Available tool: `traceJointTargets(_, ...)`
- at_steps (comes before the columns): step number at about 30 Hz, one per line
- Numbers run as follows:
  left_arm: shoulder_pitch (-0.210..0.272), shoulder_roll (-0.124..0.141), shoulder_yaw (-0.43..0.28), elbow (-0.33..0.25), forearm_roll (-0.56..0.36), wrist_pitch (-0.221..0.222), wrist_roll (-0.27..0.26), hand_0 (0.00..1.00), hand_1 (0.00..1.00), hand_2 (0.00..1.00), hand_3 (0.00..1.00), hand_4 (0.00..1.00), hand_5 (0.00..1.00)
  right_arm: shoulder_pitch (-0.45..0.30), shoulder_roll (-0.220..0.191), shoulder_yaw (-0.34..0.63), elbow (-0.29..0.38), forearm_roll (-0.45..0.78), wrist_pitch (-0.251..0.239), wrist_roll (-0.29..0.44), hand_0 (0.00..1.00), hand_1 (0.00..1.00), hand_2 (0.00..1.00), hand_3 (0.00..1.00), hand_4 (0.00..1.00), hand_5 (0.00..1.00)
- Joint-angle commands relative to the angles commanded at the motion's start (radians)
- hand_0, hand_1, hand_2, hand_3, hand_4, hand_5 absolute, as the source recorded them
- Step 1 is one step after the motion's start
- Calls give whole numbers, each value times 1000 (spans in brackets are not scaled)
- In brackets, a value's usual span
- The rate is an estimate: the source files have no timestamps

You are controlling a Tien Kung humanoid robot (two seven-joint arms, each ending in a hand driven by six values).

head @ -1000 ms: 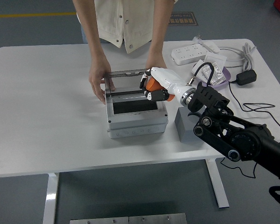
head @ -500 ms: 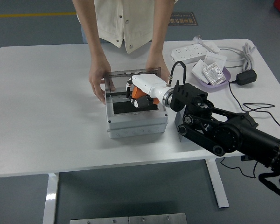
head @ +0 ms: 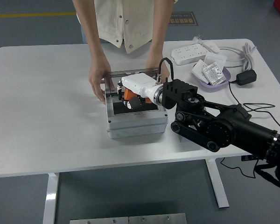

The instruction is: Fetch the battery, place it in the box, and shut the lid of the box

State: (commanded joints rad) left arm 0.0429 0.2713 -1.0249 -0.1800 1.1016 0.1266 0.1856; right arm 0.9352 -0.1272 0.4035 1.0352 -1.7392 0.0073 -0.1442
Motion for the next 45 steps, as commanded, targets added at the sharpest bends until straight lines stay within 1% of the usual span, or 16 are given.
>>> traceJointTargets(2,0,0,0,0,1,0,0,649,724,565,542,331,83,-2,1,2,-4,5,-10,13,81,209,203,237,2,2)
traceJointTargets(3,0,0,1,0,1,-1,0,648,726,564,540,328,82,-4,3,5,-6,7,-18,23,134,227,241,248,2,2)
traceJointTargets(8,-1,0,5,0,1,-2,0,648,726,564,540,328,82,-9,11,14,-9,12,-52,52,134,227,241,248,2,2)
traceJointTargets(9,-1,1,5,0,1,-2,0,644,723,561,536,314,82,-10,12,15,-10,13,-60,56,186,285,329,406,273,211)
traceJointTargets(14,0,2,2,0,4,-2,1,644,723,561,536,314,82,-15,18,17,-14,20,-97,64,186,285,329,406,273,211)
traceJointTargets(15,0,2,2,0,4,-2,1,641,723,559,534,299,76,-17,19,17,-16,21,-104,65,217,373,440,627,723,389)
traceJointTargets(20,-1,1,5,0,1,-2,1,641,723,559,534,299,76,-26,23,13,-20,27,-122,68,217,373,440,627,723,389)
traceJointTargets(21,-1,1,6,0,0,-3,1,641,722,560,534,300,76,-28,24,11,-21,28,-125,69,267,418,481,675,844,493)
traceJointTargets(26,-1,1,6,0,0,-3,2,641,722,560,534,300,76,-40,25,0,-29,22,-132,72,267,418,481,675,844,493)
traceJointTargets(27,-1,1,5,0,1,-3,2,635,720,558,534,281,64,-41,25,-2,-30,20,-132,72,282,428,493,693,883,540)
traceJointTargets(32,-1,0,-1,0,9,-4,3,635,720,558,534,281,64,-45,21,3,-28,21,-134,75,282,428,493,693,883,540)
traceJointTargets(33,-1,-1,-1,0,9,-4,3,627,715,557,532,257,46,-46,20,6,-26,23,-135,75,283,426,490,693,891,539)
traceJointTargets(36,-1,-1,0,0,9,-4,3,627,715,557,532,257,46,-47,15,20,-14,29,-134,73,283,426,490,693,891,539)
traceJointTargets(39,-2,-2,-1,0,11,-5,4,624,713,558,532,245,32,-49,0,50,17,56,-118,64,283,427,490,694,895,544)
traceJointTargets(41,-1,-3,-5,0,16,-5,5,624,713,558,532,245,32,-44,-15,76,46,87,-95,55,283,427,490,694,895,544)
traceJointTargets(45,-1,-4,-5,0,17,-6,6,623,712,557,530,243,34,-24,-34,107,71,125,-55,36,280,426,489,692,897,548)
